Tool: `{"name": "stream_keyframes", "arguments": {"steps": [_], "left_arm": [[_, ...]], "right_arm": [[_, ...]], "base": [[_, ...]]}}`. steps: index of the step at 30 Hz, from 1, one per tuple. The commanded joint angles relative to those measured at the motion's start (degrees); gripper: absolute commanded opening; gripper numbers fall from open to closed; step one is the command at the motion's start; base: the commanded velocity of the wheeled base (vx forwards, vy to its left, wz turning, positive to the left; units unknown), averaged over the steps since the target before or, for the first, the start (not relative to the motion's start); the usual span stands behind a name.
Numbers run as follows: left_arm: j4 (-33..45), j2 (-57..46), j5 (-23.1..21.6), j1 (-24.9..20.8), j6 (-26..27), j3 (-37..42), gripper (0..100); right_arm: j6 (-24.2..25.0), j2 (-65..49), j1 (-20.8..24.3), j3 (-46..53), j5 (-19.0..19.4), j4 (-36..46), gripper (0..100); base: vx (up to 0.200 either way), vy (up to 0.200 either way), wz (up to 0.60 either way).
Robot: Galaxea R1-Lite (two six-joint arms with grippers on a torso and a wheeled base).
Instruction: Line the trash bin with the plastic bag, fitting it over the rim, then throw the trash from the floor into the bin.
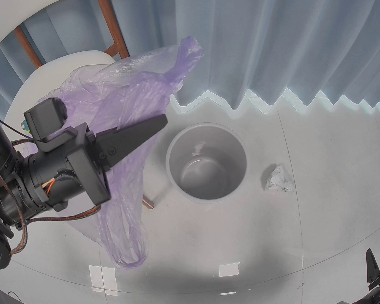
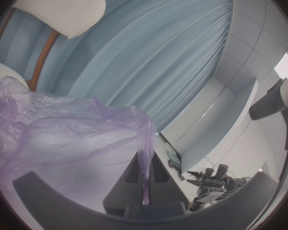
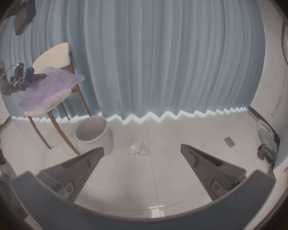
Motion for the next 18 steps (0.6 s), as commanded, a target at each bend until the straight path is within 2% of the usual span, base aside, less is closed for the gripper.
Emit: {"name": "stream_keyframes", "arguments": {"steps": [1, 10, 18], "left_arm": [[-2.5, 1.4, -2.3, -0.9, -2.4, 0.0, 0], [-4.3, 4.4, -3.8, -2.5, -2.8, 0.8, 0], [-13.3, 8.1, -3.6, -2.5, -3.0, 0.9, 0]], "right_arm": [[0.0, -1.0, 0.0, 1.0, 0.0, 0.0, 100], [0.0, -1.0, 0.0, 1.0, 0.0, -0.1, 100], [0.0, -0.9, 0.0, 1.0, 0.0, -0.1, 100]], "base": [[0.0, 0.0, 0.0], [0.0, 0.0, 0.0], [0.0, 0.0, 0.0]]}}
